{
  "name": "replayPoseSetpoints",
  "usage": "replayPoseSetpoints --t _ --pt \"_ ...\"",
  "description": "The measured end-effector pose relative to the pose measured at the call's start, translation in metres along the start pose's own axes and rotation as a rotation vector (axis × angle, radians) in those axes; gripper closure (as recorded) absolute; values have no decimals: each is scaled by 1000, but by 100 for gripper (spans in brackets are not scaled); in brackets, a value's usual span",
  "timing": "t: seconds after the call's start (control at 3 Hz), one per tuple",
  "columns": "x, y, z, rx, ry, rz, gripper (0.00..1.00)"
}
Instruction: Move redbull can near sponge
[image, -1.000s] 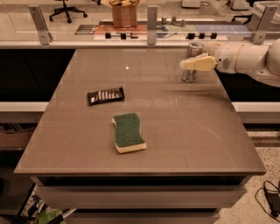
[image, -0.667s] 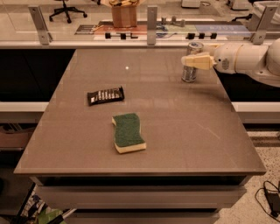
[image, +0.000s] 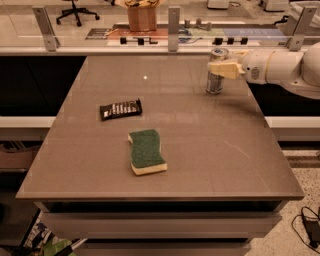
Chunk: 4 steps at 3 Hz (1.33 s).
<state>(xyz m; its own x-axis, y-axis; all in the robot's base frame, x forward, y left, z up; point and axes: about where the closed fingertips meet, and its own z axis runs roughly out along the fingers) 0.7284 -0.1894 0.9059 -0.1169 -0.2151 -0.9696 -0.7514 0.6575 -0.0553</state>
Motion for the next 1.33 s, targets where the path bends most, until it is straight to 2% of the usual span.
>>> replayPoseSetpoints --t 0.33,0.67,1.0,1.33 --pt "0 2 3 -5 0 0 100" --pt "0 2 3 -5 0 0 100" --pt "-7 12 -1 -45 3 5 100" --pt "-16 32 -15 -94 -5 11 100"
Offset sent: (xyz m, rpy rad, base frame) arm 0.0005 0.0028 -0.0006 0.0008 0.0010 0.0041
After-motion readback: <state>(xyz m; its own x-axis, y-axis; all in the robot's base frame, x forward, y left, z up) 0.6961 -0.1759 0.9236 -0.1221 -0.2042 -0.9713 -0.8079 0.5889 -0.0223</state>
